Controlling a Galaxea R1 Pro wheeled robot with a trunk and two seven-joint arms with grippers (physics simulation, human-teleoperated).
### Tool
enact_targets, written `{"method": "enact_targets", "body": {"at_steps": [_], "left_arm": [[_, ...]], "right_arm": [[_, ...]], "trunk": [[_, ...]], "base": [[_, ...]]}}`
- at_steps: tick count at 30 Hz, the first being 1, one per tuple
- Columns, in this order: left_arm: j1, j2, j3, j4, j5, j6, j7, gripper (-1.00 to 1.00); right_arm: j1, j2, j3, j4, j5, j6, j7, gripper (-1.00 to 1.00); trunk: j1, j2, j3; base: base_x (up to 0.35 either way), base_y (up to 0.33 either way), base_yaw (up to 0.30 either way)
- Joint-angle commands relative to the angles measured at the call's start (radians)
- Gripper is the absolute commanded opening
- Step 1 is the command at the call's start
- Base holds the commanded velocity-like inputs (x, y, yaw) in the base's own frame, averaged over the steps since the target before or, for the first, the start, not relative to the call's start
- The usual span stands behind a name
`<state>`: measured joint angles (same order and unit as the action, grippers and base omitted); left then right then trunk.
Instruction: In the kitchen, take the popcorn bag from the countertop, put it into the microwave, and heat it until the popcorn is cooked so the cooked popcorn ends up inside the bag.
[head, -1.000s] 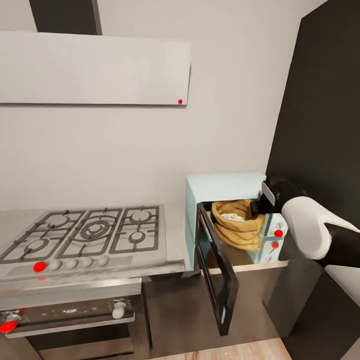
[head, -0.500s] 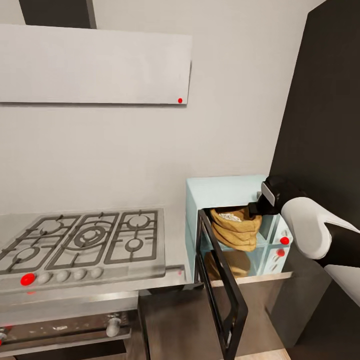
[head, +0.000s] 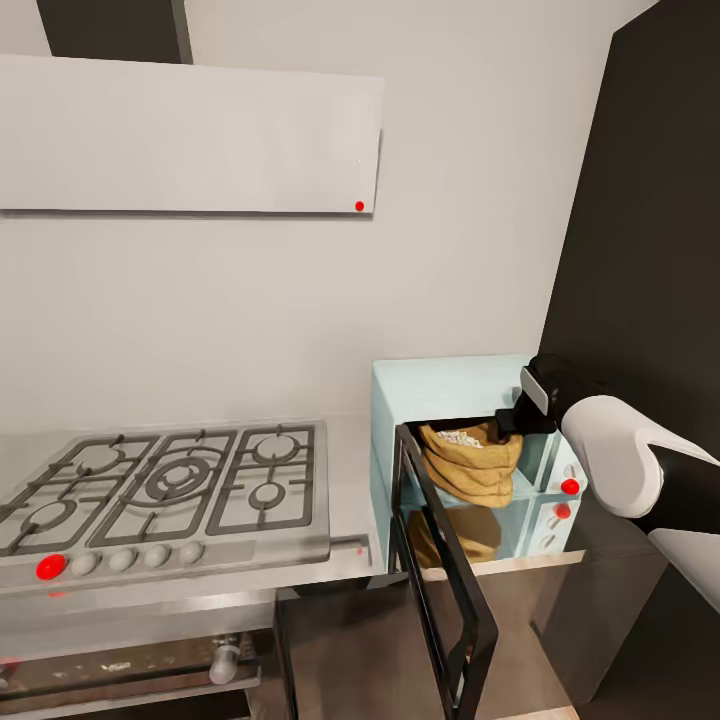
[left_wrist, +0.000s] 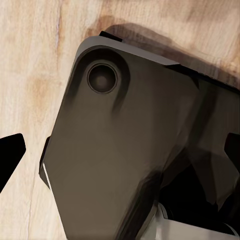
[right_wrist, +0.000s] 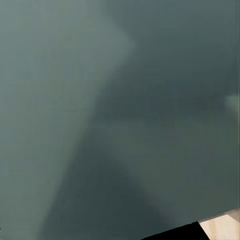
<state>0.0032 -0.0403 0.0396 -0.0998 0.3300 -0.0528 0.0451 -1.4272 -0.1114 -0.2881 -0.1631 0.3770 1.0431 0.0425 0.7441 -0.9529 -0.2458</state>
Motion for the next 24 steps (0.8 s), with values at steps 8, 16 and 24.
{"method": "enact_targets", "body": {"at_steps": [8,16,24], "left_arm": [[0.0,-0.001,0.003,0.001,0.001,-0.002,0.002,1.0],[0.0,-0.002,0.003,0.002,0.0,-0.002,0.002,1.0],[0.0,-0.003,0.003,0.003,0.0,-0.002,0.002,1.0]], "right_arm": [[0.001,-0.002,0.01,-0.009,0.034,0.004,0.012,1.0],[0.001,-0.01,0.005,-0.037,0.024,0.004,0.019,1.0],[0.0,-0.017,-0.014,-0.178,0.012,0.004,0.077,1.0]], "trunk": [[0.009,0.0,-0.002],[0.009,0.0,-0.002],[0.009,0.0,-0.002]], "base": [[0.0,0.0,0.0],[-0.143,0.0,0.0],[-0.344,0.0,0.0]]}}
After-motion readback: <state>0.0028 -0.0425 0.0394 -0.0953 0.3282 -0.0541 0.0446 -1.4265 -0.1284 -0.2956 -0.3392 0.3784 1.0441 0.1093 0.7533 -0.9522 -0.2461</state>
